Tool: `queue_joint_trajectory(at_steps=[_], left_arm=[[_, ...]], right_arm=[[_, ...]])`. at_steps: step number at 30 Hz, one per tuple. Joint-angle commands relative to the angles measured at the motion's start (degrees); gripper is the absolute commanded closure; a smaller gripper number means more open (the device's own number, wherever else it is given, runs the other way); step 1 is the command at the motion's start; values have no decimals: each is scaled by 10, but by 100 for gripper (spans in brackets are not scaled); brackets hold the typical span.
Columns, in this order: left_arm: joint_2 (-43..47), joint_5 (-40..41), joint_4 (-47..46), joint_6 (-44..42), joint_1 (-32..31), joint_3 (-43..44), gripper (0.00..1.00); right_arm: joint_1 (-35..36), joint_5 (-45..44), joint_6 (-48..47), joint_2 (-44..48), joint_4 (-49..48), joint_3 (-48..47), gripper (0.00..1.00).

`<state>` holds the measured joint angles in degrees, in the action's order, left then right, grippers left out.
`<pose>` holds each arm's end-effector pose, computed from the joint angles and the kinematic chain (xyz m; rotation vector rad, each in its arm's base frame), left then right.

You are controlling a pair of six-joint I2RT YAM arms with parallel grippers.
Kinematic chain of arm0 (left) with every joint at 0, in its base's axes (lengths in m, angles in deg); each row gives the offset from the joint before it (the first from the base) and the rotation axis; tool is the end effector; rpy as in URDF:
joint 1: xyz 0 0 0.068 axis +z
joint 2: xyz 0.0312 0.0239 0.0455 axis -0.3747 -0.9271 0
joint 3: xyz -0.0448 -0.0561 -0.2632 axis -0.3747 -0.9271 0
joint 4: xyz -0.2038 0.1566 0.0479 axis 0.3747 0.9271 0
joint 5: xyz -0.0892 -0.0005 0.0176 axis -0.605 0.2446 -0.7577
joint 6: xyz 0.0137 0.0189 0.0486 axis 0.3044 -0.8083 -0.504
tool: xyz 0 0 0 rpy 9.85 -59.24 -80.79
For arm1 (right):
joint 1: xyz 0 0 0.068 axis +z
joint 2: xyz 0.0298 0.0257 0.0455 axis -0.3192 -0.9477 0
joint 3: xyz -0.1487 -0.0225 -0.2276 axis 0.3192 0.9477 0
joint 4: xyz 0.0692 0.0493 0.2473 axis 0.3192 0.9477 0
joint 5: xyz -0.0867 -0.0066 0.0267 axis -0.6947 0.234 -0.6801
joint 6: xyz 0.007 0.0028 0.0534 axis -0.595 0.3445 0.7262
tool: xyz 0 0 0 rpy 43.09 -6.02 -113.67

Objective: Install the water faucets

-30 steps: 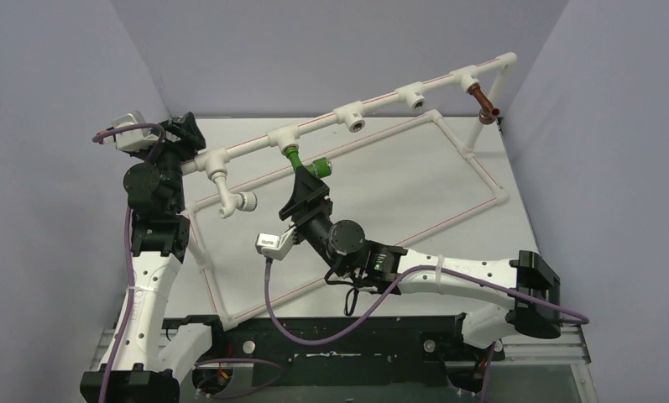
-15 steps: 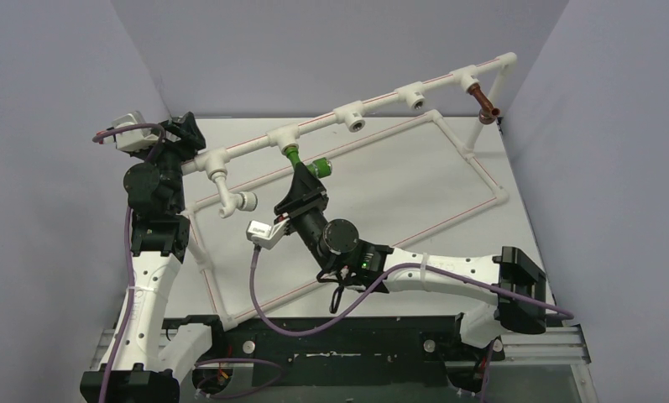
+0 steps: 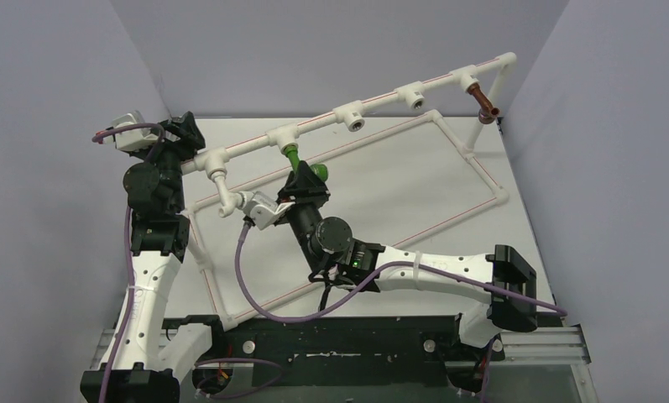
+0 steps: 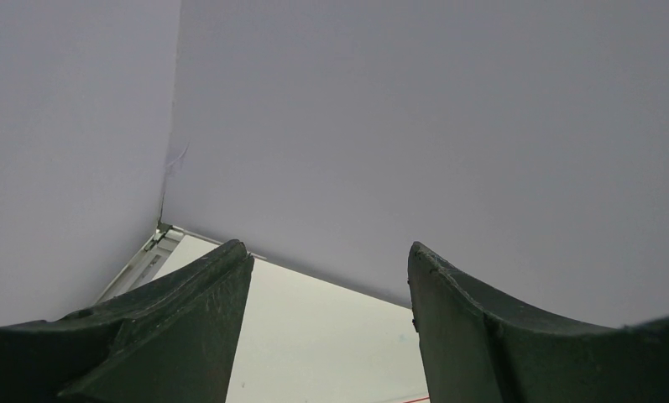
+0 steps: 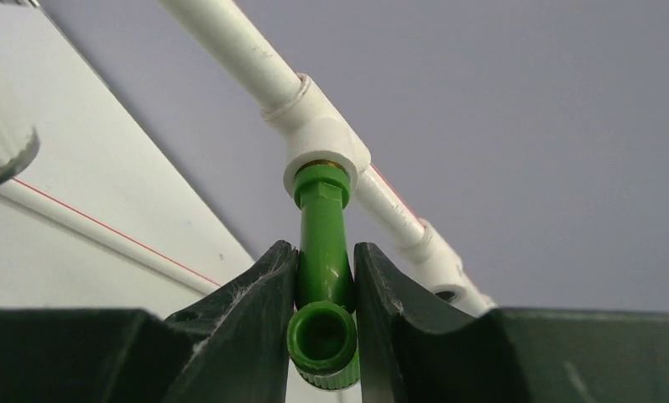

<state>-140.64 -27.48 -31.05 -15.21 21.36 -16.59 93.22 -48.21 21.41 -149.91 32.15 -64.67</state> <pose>0.2218 0.0049 0.4063 -0.3909 1.2912 -0.1535 0.1204 0.3503 0.3753 -0.9830 0.9622 -0.3634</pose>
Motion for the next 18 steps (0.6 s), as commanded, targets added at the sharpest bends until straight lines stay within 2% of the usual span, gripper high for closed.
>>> queue_joint_trajectory(at_steps=[1, 11, 18], left_arm=[[-37, -4, 193, -5, 3, -57, 34], [-35, -7, 193, -4, 3, -58, 34], [-32, -8, 192, -3, 4, -59, 34]], right_arm=[[9, -43, 224, -7, -42, -62, 100], [15, -83, 627, 7, -17, -68, 100], [11, -67, 860, 47, -16, -30, 100]])
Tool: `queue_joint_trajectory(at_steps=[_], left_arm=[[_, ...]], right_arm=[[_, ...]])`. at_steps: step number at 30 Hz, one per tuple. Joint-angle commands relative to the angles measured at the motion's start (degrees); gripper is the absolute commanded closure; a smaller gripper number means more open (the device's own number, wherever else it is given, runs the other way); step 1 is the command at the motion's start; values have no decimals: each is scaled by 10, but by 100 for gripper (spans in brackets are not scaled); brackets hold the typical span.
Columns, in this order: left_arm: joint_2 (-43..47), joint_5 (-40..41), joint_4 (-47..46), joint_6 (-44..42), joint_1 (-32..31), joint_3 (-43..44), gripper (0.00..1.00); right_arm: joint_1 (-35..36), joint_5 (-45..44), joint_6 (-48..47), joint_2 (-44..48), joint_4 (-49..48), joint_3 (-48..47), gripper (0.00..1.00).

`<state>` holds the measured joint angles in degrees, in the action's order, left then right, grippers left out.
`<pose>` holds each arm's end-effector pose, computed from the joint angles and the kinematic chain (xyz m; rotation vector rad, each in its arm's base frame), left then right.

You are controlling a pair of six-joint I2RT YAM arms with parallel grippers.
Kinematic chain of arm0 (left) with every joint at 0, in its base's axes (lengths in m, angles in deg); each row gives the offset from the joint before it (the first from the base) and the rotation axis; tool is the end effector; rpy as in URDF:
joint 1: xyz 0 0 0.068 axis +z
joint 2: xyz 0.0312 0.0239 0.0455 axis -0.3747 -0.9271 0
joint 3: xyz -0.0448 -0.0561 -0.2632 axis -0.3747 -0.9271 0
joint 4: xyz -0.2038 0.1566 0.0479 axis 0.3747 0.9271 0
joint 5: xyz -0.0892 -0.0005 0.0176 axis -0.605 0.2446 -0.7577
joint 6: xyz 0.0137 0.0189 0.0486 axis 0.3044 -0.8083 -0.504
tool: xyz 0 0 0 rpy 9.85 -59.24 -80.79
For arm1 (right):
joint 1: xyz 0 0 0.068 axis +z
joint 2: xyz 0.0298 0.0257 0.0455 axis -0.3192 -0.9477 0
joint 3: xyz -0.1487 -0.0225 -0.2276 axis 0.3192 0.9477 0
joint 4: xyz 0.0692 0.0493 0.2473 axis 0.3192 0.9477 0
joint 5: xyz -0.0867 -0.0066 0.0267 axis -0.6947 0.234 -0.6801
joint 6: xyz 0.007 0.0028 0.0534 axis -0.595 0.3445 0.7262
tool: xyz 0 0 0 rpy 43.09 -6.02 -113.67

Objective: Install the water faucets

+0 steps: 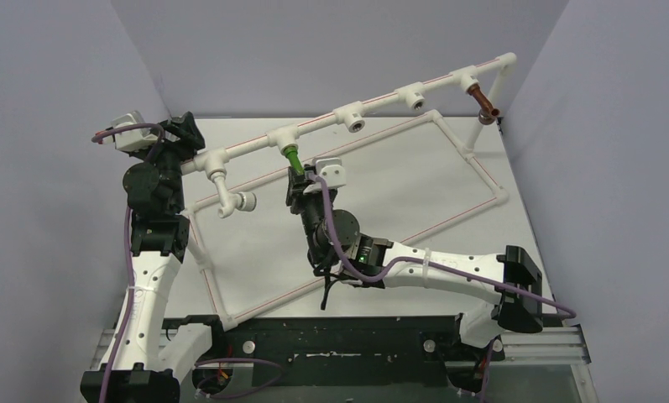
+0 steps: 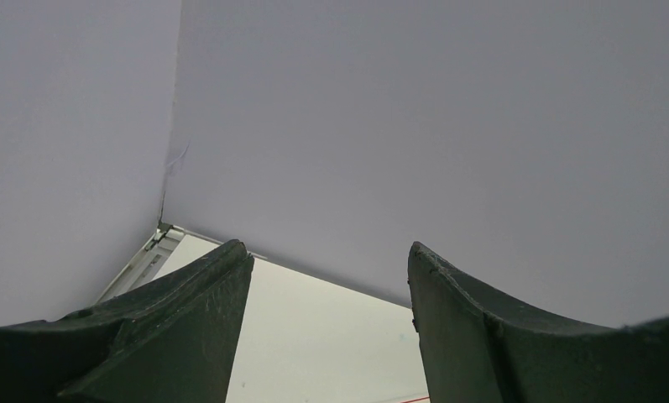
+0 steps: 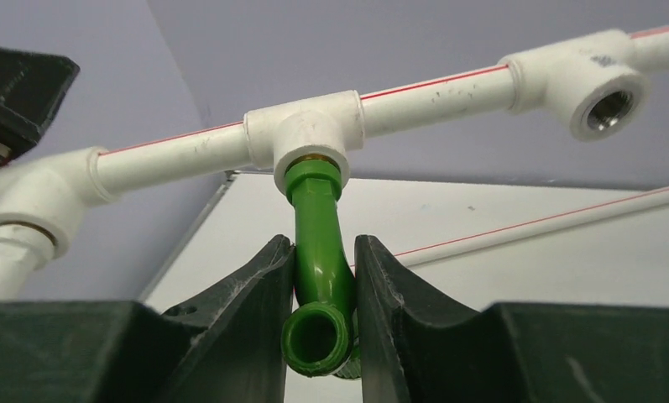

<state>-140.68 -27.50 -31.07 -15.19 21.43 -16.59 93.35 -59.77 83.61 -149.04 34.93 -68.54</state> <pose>0.2220 0.0052 0.4062 -0.3916 1.2913 -0.1529 0.1222 0.3412 0.3979 -0.1659 1.3883 0.4279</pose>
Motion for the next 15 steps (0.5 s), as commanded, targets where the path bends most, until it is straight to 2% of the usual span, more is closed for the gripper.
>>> queue_joint_trajectory(at_steps=[1, 7, 15], left_arm=[[-31, -8, 192, -3, 3, -59, 34], [-31, -7, 191, -4, 3, -60, 34], [-32, -9, 191, -3, 3, -59, 34]], right_arm=[[7, 51, 269, 43, -38, 13, 100], [-25, 87, 476, 82, 3, 50, 100], [-50, 147, 699, 99, -27, 98, 100]])
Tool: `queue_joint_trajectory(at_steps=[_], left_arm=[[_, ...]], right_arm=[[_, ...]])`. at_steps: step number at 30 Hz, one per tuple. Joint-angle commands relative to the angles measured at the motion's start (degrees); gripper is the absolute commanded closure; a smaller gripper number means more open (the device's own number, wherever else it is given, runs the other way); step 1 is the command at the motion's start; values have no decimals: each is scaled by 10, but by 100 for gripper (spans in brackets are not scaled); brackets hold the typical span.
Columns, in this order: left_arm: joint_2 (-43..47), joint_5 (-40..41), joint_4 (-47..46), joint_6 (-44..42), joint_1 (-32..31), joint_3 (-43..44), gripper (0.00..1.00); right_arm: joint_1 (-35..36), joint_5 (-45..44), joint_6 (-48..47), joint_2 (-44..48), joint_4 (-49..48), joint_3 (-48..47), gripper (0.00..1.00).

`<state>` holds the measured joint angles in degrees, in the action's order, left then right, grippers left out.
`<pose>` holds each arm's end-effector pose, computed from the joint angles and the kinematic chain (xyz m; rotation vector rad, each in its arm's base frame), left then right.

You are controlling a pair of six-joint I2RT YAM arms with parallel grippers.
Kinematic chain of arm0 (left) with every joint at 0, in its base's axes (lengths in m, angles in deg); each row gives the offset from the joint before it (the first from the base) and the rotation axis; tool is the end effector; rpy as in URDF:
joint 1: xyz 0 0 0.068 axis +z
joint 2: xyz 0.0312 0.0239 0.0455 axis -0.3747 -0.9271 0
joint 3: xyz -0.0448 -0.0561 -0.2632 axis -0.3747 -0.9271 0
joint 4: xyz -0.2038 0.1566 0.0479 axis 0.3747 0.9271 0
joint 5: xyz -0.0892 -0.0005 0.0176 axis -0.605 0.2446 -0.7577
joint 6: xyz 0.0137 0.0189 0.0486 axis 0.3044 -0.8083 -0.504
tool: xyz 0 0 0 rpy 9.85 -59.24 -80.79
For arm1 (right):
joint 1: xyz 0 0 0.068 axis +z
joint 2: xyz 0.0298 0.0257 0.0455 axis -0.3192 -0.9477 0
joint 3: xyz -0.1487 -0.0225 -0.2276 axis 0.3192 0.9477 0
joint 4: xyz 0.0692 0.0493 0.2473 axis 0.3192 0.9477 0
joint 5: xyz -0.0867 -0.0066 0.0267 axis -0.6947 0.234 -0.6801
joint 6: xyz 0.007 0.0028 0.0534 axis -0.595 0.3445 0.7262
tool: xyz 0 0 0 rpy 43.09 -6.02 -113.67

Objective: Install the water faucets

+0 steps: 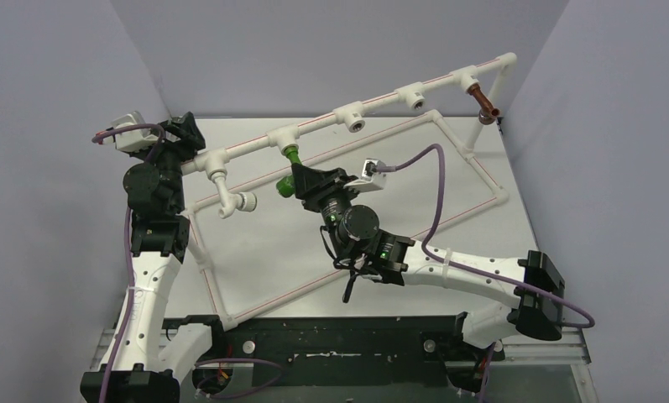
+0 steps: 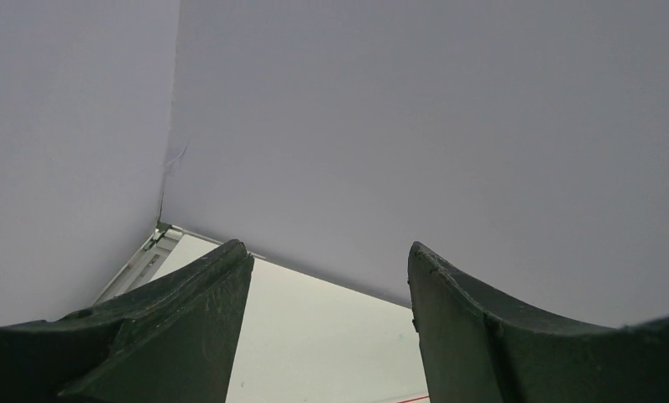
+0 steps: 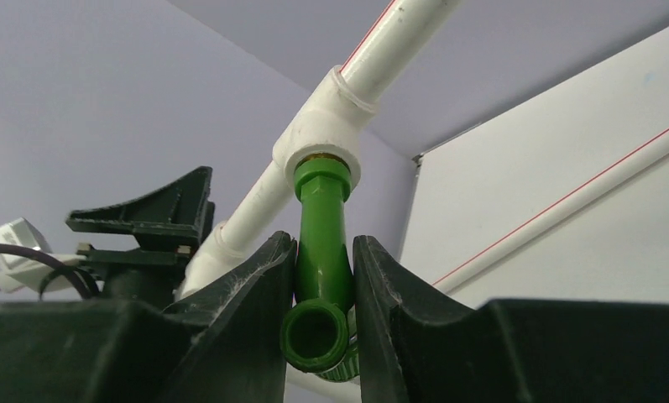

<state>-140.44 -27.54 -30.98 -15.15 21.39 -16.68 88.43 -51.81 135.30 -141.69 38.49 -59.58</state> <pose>0.2210 0.0050 0.4064 -0.3910 1.2904 -0.1547 0.1381 0.3041 0.3807 0.3813 1.4702 1.1328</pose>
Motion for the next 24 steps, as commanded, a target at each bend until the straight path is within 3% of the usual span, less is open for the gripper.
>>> queue_joint_trajectory(at_steps=[1, 11, 24], left_arm=[[-35, -8, 190, -4, 4, -59, 34], [-36, -8, 189, -4, 3, -59, 34], [-36, -2, 191, -5, 3, -58, 34]], right_arm=[[-3, 73, 206, 25, -71, 13, 100], [-9, 95, 426, 31, -90, 46, 100], [-6, 101, 521, 44, -116, 37, 100]])
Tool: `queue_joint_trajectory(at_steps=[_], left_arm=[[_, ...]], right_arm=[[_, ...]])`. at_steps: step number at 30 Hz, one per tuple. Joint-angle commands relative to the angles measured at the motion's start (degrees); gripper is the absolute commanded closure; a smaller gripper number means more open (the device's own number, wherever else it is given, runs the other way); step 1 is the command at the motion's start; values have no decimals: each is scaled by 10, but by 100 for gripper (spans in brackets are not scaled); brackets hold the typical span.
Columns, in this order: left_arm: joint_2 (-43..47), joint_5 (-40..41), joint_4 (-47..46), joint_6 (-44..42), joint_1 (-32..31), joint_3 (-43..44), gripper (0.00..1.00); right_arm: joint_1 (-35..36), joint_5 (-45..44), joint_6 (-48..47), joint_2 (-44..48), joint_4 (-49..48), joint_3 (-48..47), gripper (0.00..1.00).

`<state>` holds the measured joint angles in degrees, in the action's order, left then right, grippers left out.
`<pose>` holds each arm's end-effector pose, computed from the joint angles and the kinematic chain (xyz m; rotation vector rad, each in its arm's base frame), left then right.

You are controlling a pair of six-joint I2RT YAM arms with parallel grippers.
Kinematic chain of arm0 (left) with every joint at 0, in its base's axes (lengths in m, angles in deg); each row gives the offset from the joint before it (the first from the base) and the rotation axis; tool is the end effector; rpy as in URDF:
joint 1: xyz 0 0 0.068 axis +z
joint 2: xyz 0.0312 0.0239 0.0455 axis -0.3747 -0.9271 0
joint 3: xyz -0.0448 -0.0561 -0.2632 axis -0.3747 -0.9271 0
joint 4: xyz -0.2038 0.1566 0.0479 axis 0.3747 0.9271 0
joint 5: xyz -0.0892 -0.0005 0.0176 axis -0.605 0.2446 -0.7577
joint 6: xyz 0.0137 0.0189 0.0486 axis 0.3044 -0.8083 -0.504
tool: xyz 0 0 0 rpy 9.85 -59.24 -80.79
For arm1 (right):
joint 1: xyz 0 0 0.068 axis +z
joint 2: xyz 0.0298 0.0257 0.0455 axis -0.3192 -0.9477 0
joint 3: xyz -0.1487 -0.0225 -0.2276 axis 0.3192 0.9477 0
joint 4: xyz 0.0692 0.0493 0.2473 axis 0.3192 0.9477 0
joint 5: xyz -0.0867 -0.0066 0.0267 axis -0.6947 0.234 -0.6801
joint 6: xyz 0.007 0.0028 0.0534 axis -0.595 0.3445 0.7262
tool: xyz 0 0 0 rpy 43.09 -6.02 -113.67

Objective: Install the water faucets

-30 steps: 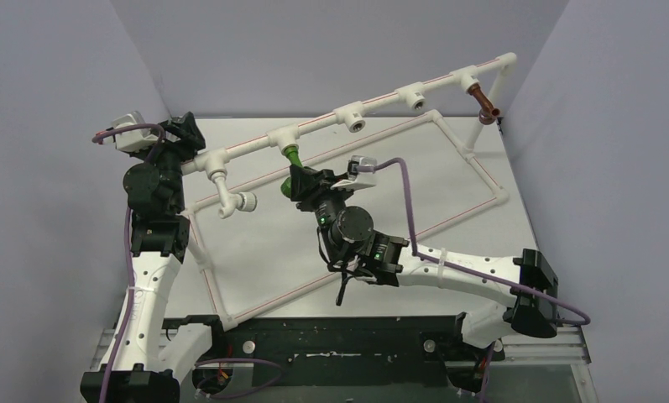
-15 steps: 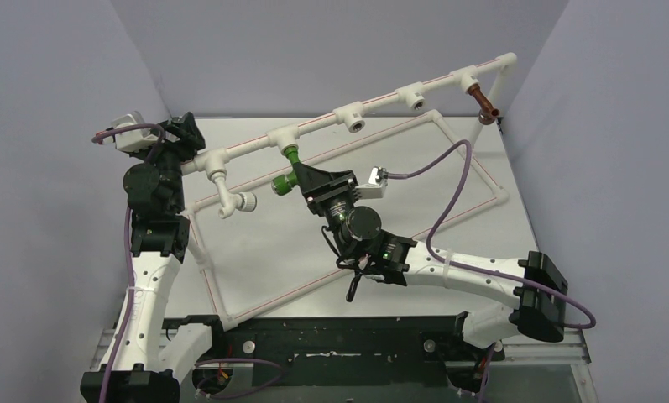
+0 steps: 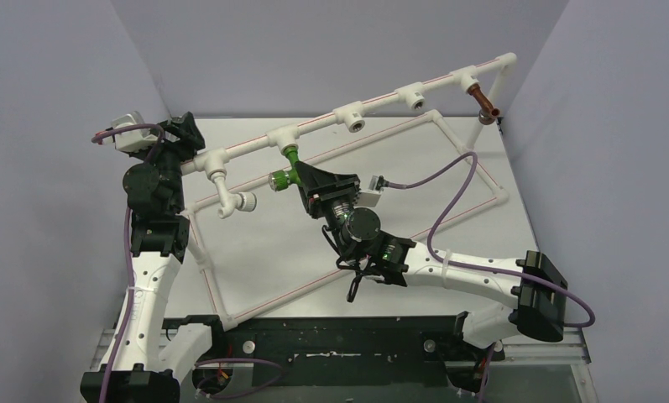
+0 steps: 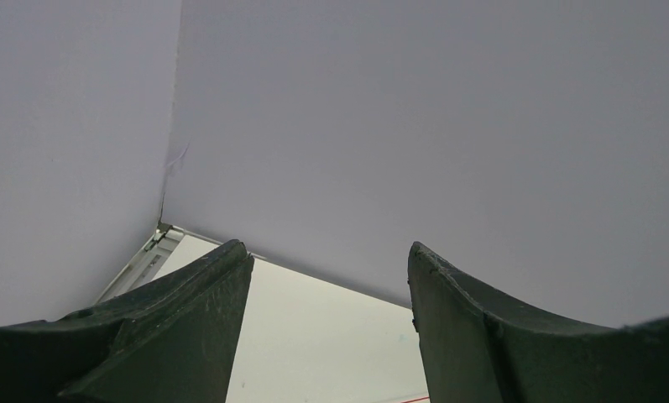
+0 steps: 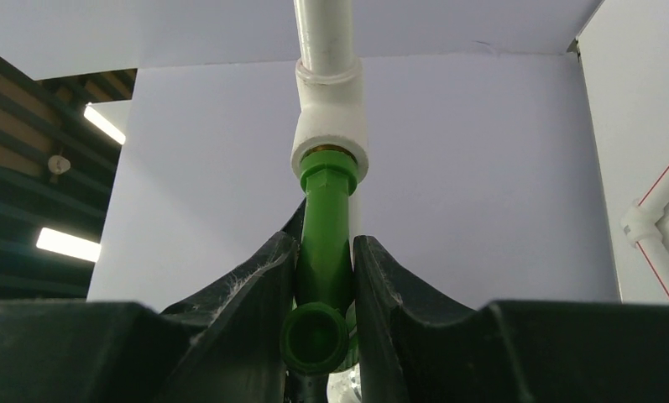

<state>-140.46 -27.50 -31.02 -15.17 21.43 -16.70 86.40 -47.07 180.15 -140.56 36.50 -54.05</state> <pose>0.2211 0.0052 0.4062 -0.3917 1.2902 -0.1534 0.1451 0.2958 0.3569 0.9632 1.4102 1.7307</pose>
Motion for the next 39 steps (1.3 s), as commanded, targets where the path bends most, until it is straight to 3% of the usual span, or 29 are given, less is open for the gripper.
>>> queue_joint_trajectory(at_steps=[1, 7, 10, 14, 16, 23, 33, 39], left_arm=[[-36, -2, 192, -5, 3, -58, 34], [-36, 0, 192, -6, 3, -58, 34], [-36, 0, 192, -6, 3, -58, 34], [-37, -1, 193, -6, 3, -57, 34], [-38, -1, 193, -6, 3, -58, 34], [-39, -3, 193, -6, 3, -57, 34], [-41, -6, 193, -5, 3, -57, 34], [-42, -9, 193, -4, 3, -56, 34]], right_arm=[[14, 52, 76, 35, -99, -15, 100], [15, 48, 85, 36, -101, 2, 100], [15, 47, 90, 40, -88, 9, 88], [15, 54, 86, 38, -90, 16, 56], [14, 65, 88, 33, -86, 18, 45], [13, 80, 81, 31, -85, 32, 26], [19, 89, -2, 79, -37, 51, 17], [10, 164, -139, 105, -109, 77, 16]])
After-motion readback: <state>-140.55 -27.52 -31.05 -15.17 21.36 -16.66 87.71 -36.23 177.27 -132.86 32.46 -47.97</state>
